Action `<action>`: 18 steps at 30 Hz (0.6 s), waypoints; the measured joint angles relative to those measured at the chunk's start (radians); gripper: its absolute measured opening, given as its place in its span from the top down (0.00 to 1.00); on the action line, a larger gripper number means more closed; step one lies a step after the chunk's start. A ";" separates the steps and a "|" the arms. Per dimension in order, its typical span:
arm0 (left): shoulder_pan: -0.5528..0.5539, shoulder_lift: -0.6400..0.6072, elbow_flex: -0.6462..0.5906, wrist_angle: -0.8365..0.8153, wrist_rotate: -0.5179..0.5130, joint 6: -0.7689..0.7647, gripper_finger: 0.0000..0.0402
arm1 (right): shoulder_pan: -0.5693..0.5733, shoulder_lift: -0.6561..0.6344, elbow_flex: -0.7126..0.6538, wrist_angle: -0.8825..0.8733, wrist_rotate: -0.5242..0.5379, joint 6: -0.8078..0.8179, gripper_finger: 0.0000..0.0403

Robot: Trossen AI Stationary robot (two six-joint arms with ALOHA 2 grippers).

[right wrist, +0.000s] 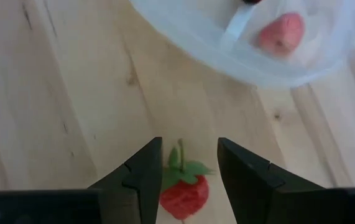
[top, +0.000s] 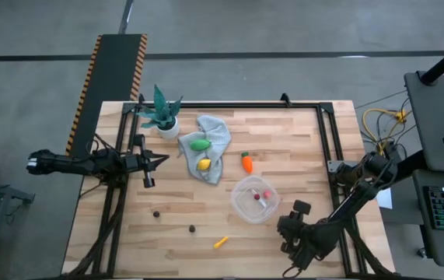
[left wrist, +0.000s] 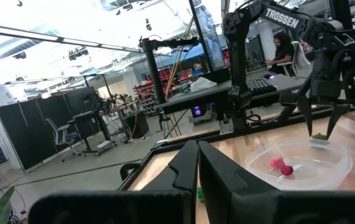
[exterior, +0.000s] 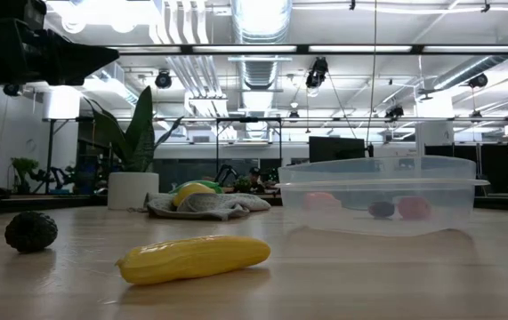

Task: Pick and placing Produce into tupperware
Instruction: Put the strawberry into the transparent bin

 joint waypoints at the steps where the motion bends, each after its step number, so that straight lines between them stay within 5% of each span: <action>1: 0.000 0.001 0.000 0.000 0.000 0.000 1.00 | 0.000 0.000 -0.007 0.005 -0.013 -0.001 0.64; 18: 0.000 0.001 0.000 0.000 0.000 -0.001 1.00 | 0.000 0.000 -0.057 0.056 -0.035 0.033 0.67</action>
